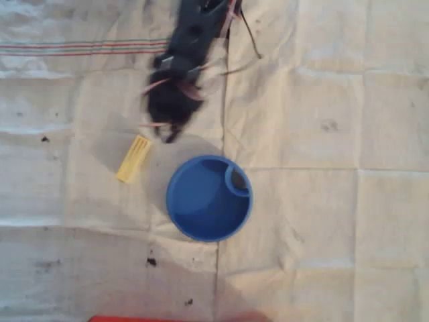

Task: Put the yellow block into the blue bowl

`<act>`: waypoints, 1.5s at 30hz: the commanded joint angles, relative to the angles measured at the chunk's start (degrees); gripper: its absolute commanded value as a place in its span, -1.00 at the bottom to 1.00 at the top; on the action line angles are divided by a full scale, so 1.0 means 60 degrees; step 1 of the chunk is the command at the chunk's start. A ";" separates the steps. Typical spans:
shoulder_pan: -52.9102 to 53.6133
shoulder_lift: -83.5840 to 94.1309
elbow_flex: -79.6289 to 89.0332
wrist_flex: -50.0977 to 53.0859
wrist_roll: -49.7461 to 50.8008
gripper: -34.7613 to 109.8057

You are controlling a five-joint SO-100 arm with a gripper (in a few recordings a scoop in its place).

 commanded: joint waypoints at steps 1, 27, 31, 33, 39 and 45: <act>0.0586 -0.0381 -0.0937 -0.0015 -0.0630 -0.34; 0.1230 -0.3208 -0.2622 -0.0132 -0.0762 -0.21; 0.1406 -0.3809 -0.3062 -0.0132 -0.0762 -0.21; 0.1479 -0.4058 -0.3311 -0.0132 -0.0762 -0.21; 0.1523 -0.4585 -0.3984 -0.0132 -0.0762 -0.21; 0.1509 -0.5142 -0.4277 -0.0132 -0.0762 -0.21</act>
